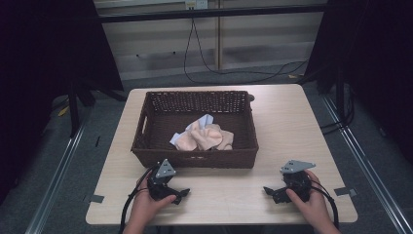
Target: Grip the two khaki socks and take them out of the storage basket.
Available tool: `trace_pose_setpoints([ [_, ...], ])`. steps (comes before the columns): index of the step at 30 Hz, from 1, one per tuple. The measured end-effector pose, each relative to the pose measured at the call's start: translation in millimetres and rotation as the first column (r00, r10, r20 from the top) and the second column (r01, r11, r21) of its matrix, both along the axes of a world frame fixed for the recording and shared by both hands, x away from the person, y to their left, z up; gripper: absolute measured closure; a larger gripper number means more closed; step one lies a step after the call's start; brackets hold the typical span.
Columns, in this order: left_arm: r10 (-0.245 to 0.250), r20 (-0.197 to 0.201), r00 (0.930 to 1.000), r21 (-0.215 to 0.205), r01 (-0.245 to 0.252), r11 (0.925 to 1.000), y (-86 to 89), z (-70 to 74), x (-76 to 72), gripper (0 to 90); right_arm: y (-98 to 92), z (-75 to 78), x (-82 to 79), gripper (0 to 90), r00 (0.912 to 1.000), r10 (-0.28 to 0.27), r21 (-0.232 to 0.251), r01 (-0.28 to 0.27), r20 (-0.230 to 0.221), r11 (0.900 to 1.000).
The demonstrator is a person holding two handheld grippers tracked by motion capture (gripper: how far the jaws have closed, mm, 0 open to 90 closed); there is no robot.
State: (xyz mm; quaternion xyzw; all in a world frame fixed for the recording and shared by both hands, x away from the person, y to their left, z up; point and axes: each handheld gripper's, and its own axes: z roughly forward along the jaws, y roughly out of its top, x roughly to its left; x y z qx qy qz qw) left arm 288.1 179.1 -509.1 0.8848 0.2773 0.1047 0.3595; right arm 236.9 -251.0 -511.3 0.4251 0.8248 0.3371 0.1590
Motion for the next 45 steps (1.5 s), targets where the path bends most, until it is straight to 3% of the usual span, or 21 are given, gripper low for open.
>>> trace_pose_setpoints([
  [8,0.035,-0.006,0.9994,0.000,-0.035,0.9994,-1.9,1.4,-3.6,2.3,0.2,0.2,-0.4,0.0,1.0000,-0.005,0.001,0.005,-0.005,1.000],
  [13,0.013,-0.124,0.9922,0.066,-0.005,0.9978,-6.3,14.8,-1.6,3.6,0.2,0.2,-0.4,0.0,1.0000,-0.005,0.001,0.005,-0.005,1.000],
  [14,-0.003,-0.128,0.9917,0.081,0.013,0.9966,-6.9,17.1,-1.4,2.9,0.3,0.2,-0.4,0.0,1.0000,-0.006,0.001,0.006,-0.005,1.000],
  [16,-0.029,-0.154,0.9877,0.108,0.046,0.9931,-9.2,26.3,0.0,2.0,0.2,0.2,-0.4,0.0,1.0000,-0.005,0.001,0.005,-0.006,1.000],
  [18,-0.063,-0.188,0.9802,0.110,0.085,0.9903,-11.5,34.5,2.0,2.2,0.2,0.2,-0.4,0.0,1.0000,-0.005,0.001,0.005,-0.006,1.000],
  [19,-0.063,-0.188,0.9802,0.110,0.085,0.9903,-11.5,34.5,2.0,2.1,0.2,0.2,-0.4,0.0,1.0000,-0.005,0.001,0.005,-0.006,1.000],
  [20,-0.083,-0.232,0.9693,0.125,0.114,0.9855,-15.3,43.6,4.3,1.2,0.2,0.2,-0.4,0.0,1.0000,-0.004,0.003,0.004,-0.005,1.000],
  [23,-0.081,-0.271,0.9592,0.152,0.126,0.9803,-20.3,57.8,9.0,2.2,0.2,0.2,-0.4,0.0,1.0000,-0.004,0.003,0.005,-0.005,1.000],
  [26,-0.086,-0.310,0.9469,0.140,0.135,0.9810,-24.3,69.5,12.5,3.0,0.2,0.2,-0.4,0.0,1.0000,-0.004,0.003,0.004,-0.005,1.000],
  [31,-0.099,-0.346,0.9329,0.150,0.159,0.9758,-30.6,82.7,18.2,3.3,0.2,0.1,-0.4,0.0,1.0000,-0.004,0.003,0.005,-0.005,1.000],
  [36,-0.084,-0.364,0.9278,0.174,0.156,0.9724,-34.7,102.5,22.8,3.8,0.2,0.1,-0.4,0.0,1.0000,-0.004,0.003,0.004,-0.005,1.000],
  [38,-0.077,-0.376,0.9232,0.158,0.146,0.9765,-35.6,112.3,25.4,3.8,0.2,0.2,-0.4,0.0,1.0000,-0.004,0.003,0.004,-0.005,1.000],
  [45,-0.061,-0.389,0.9193,0.161,0.133,0.9779,-37.2,138.0,38.6,4.1,0.3,0.1,-0.4,0.0,1.0000,-0.005,0.003,0.005,-0.005,1.000],
])
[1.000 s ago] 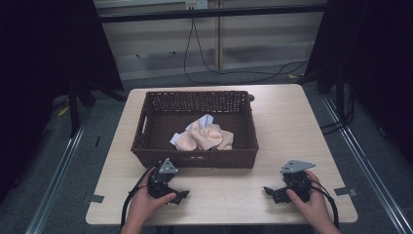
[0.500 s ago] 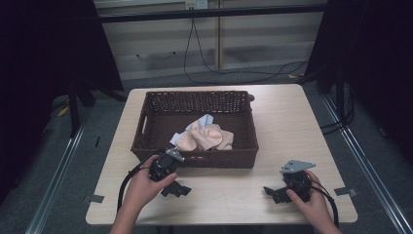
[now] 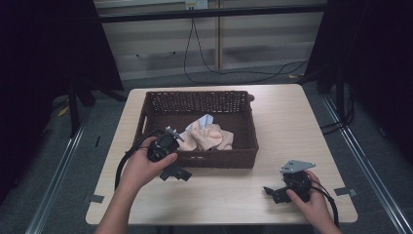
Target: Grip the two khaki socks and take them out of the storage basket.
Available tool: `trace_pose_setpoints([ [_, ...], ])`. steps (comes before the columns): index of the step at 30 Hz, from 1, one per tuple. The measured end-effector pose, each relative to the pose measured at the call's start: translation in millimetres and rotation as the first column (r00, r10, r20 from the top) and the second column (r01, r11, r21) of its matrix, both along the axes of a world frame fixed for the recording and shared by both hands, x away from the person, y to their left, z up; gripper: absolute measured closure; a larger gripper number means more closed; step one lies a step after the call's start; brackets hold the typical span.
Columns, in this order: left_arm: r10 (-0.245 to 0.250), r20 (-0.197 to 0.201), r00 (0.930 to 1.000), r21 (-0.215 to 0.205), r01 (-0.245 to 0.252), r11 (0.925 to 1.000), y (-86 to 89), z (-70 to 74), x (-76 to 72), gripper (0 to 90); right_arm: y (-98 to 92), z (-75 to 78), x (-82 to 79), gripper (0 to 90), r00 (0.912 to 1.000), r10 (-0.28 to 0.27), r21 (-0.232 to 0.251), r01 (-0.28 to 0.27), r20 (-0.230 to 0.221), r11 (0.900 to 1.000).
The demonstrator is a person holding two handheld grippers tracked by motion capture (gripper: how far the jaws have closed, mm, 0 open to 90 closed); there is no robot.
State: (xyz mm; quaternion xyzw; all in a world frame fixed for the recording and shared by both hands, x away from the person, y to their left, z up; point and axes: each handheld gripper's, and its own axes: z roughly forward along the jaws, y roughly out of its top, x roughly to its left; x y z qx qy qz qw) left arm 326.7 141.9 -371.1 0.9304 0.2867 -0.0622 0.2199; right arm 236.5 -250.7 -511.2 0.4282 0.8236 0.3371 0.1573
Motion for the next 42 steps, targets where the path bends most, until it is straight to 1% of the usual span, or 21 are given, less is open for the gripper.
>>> trace_pose_setpoints([
  [1,0.003,-0.004,1.0000,-0.004,-0.003,1.0000,-1.2,6.7,5.1,4.2,-0.1,0.1,0.0,0.0,1.0000,0.001,-0.001,-0.001,-0.001,1.000],
  [3,0.012,-0.014,0.9998,0.006,-0.012,0.9999,-3.2,12.5,10.4,4.5,-0.1,0.1,0.0,0.0,1.0000,0.001,0.000,-0.001,-0.001,1.000],
  [4,0.012,-0.014,0.9998,0.006,-0.012,0.9999,-3.2,12.5,10.4,4.5,-0.1,0.1,0.0,0.0,1.0000,0.001,0.000,-0.001,-0.001,1.000],
  [5,0.027,-0.022,0.9994,0.005,-0.026,0.9996,-4.9,17.8,18.0,4.5,-0.1,0.1,0.0,0.0,1.0000,0.001,0.000,-0.001,-0.001,1.000],
  [7,0.036,-0.019,0.9992,0.008,-0.036,0.9993,-6.6,20.8,24.0,4.5,-0.1,0.1,0.0,0.0,1.0000,0.001,-0.001,-0.001,0.000,1.000],
  [8,0.036,-0.019,0.9992,0.008,-0.036,0.9993,-6.6,20.8,24.0,4.5,-0.1,0.1,0.0,0.0,1.0000,0.001,0.000,-0.001,-0.001,1.000],
  [9,0.049,-0.021,0.9986,0.011,-0.048,0.9988,-9.1,22.8,31.4,4.5,0.0,0.0,0.0,0.0,1.0000,0.000,0.000,0.000,0.000,1.000],
  [10,0.049,-0.021,0.9986,0.011,-0.048,0.9988,-9.1,22.8,31.4,4.5,0.0,0.0,0.0,0.0,1.0000,0.000,0.000,0.000,0.000,1.000],
  [11,0.060,-0.022,0.9980,0.022,-0.059,0.9980,-11.3,22.6,37.1,4.5,-0.1,0.1,0.0,0.0,1.0000,0.000,0.000,0.000,-0.001,1.000],
  [14,0.081,-0.020,0.9965,0.012,-0.081,0.9967,-15.1,21.0,47.0,4.3,0.2,0.0,0.0,0.0,1.0000,-0.002,0.002,0.002,0.000,1.000],
  [18,0.119,-0.030,0.9925,0.017,-0.118,0.9928,-19.2,15.3,60.7,3.6,0.1,0.1,0.0,0.0,1.0000,-0.002,0.002,0.002,0.000,1.000],
  [21,0.166,-0.030,0.9856,0.032,-0.165,0.9857,-23.0,9.6,71.2,3.2,0.0,-0.1,0.3,0.0,1.0000,0.000,0.001,0.000,0.004,1.000],
  [22,0.190,-0.022,0.9815,0.027,-0.189,0.9815,-24.7,7.4,73.9,3.2,0.0,-0.1,0.3,0.0,1.0000,0.001,0.001,-0.001,0.003,1.000],
  [24,0.211,-0.030,0.9769,0.024,-0.211,0.9773,-27.5,3.4,80.2,3.1,0.0,-0.1,0.3,0.0,1.0000,0.001,0.001,-0.001,0.004,1.000],
  [25,0.230,-0.034,0.9727,0.024,-0.229,0.9732,-29.7,1.1,82.9,2.9,0.0,-0.1,0.3,0.0,1.0000,0.000,0.001,0.000,0.004,1.000],
  [28,0.265,-0.035,0.9636,0.039,-0.264,0.9638,-35.0,-5.6,90.9,2.7,0.0,0.0,0.3,0.0,1.0000,0.001,0.001,-0.001,0.003,1.000],
  [32,0.282,-0.036,0.9588,0.060,-0.279,0.9583,-39.1,-13.7,101.9,4.8,-0.1,0.0,0.3,0.0,1.0000,0.001,0.001,-0.001,0.003,1.000],
  [34,0.306,-0.035,0.9513,0.052,-0.304,0.9512,-40.9,-17.7,107.0,6.8,0.0,-0.2,0.3,0.0,1.0000,0.001,0.001,-0.001,0.005,1.000],
  [36,0.312,-0.039,0.9494,0.050,-0.310,0.9495,-43.5,-20.8,111.5,8.2,0.1,0.1,0.2,0.0,1.0000,-0.001,0.003,0.001,0.001,1.000],
  [40,0.328,-0.060,0.9429,0.062,-0.324,0.9440,-48.8,-27.4,119.7,13.1,0.1,0.1,0.2,0.0,1.0000,-0.001,0.003,0.001,0.001,1.000],
  [42,0.340,-0.071,0.9376,0.072,-0.336,0.9393,-50.4,-31.9,123.6,14.6,0.0,0.1,0.3,0.0,1.0000,0.001,0.001,-0.001,0.003,1.000],
])
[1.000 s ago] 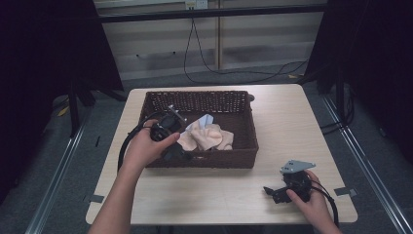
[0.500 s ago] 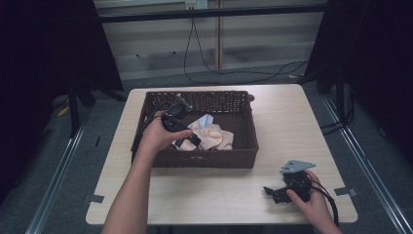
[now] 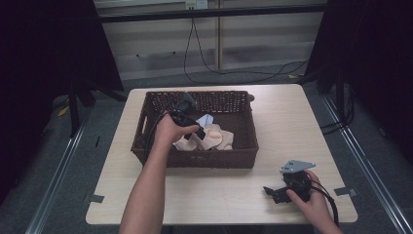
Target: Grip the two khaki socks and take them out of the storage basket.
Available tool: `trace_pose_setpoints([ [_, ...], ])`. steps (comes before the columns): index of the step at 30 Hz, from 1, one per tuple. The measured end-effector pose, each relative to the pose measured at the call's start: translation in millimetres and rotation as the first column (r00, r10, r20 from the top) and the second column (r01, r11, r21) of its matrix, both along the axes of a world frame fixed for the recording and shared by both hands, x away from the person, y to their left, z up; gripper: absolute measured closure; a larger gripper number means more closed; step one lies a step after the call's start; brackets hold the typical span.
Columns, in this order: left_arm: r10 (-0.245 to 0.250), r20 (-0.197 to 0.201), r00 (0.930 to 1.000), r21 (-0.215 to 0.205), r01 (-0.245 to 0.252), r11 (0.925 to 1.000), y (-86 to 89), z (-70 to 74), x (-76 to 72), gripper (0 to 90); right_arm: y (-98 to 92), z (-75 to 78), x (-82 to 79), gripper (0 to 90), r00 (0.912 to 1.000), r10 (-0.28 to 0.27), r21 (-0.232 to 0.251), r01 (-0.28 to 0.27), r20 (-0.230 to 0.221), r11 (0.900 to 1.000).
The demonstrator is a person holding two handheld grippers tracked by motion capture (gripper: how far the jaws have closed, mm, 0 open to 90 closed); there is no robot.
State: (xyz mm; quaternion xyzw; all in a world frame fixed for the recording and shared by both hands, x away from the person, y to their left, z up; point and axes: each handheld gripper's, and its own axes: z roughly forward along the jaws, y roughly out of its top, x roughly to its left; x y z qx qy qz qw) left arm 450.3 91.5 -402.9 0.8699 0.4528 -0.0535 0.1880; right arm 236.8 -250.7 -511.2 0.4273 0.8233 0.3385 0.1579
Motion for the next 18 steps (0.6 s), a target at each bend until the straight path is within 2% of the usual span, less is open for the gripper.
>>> trace_pose_setpoints([
  [3,0.013,-0.024,0.9996,0.014,-0.013,0.9998,-1.7,-7.3,4.5,16.5,0.1,-0.1,0.0,0.0,1.0000,-0.001,0.000,0.001,0.000,1.000],
  [4,0.011,-0.035,0.9993,0.006,-0.011,0.9999,-2.1,-9.6,5.8,18.4,0.0,0.0,0.0,0.0,1.0000,0.000,0.000,0.000,0.000,1.000],
  [7,0.023,-0.041,0.9989,0.013,-0.023,0.9997,-4.5,-14.3,8.4,20.7,0.0,0.0,0.1,0.0,1.0000,0.000,0.000,0.000,0.000,1.000],
  [10,0.029,-0.040,0.9988,0.010,-0.029,0.9995,-6.1,-15.9,10.2,30.8,-0.2,-0.2,0.5,0.0,1.0000,0.007,0.000,-0.007,0.004,1.000],
  [12,0.032,-0.050,0.9982,0.013,-0.031,0.9994,-6.0,-16.5,10.6,47.1,-0.2,-0.2,0.5,0.0,1.0000,0.007,0.000,-0.007,0.005,1.000],
  [14,0.042,-0.039,0.9983,0.018,-0.042,0.9990,-4.5,-13.9,10.1,66.3,-0.2,-0.2,0.5,0.0,1.0000,0.007,0.000,-0.007,0.004,1.000],
  [15,0.027,-0.042,0.9987,0.008,-0.026,0.9996,-3.1,-11.3,10.0,74.4,-0.2,-0.1,0.5,0.0,1.0000,0.006,-0.002,-0.006,0.004,1.000],
  [16,0.023,-0.043,0.9988,0.002,-0.023,0.9997,-2.4,-7.9,9.4,78.9,-0.2,-0.1,0.5,0.0,1.0000,0.006,-0.002,-0.006,0.004,1.000],
  [18,0.001,-0.041,0.9992,0.019,0.000,0.9998,-0.7,0.5,8.7,80.9,-0.2,-0.2,0.5,0.0,1.0000,0.007,0.000,-0.007,0.004,1.000],
])
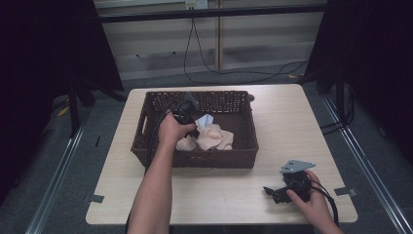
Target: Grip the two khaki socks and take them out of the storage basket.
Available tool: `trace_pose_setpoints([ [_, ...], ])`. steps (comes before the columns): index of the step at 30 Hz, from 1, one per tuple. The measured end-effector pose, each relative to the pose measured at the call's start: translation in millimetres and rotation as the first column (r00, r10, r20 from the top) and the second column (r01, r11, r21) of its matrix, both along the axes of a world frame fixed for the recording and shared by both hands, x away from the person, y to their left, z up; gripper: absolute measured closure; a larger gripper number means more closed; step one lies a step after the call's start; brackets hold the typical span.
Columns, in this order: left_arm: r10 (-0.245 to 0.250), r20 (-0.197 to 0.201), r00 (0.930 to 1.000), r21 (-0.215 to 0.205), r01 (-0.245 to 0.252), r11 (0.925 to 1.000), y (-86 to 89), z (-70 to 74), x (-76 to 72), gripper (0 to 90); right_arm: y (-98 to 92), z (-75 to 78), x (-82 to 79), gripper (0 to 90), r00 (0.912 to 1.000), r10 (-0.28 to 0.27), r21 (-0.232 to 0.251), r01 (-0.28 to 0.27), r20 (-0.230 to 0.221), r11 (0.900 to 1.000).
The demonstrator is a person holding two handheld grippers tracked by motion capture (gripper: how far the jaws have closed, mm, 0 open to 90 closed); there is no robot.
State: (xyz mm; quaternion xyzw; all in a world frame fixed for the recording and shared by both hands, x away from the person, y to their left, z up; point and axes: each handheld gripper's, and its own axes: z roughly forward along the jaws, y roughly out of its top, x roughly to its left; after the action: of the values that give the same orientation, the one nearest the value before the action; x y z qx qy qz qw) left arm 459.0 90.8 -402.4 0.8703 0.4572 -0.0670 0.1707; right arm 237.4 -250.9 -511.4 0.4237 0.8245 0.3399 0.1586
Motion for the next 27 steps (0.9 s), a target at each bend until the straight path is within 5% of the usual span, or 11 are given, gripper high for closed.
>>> trace_pose_setpoints([
  [11,-0.060,-0.028,0.9978,-0.008,0.060,0.9982,8.1,62.6,-4.4,82.6,-0.2,0.2,0.0,0.0,1.0000,0.001,-0.001,-0.001,-0.002,1.000],
  [13,-0.054,-0.027,0.9982,-0.033,0.053,0.9981,10.5,70.7,-5.0,82.7,-0.1,0.2,0.0,0.0,1.0000,0.001,-0.002,-0.001,-0.002,1.000],
  [27,-0.053,-0.012,0.9985,-0.016,0.053,0.9984,18.0,121.8,-14.5,82.9,-0.2,0.2,-0.1,0.0,1.0000,0.001,-0.002,-0.001,-0.002,1.000],
])
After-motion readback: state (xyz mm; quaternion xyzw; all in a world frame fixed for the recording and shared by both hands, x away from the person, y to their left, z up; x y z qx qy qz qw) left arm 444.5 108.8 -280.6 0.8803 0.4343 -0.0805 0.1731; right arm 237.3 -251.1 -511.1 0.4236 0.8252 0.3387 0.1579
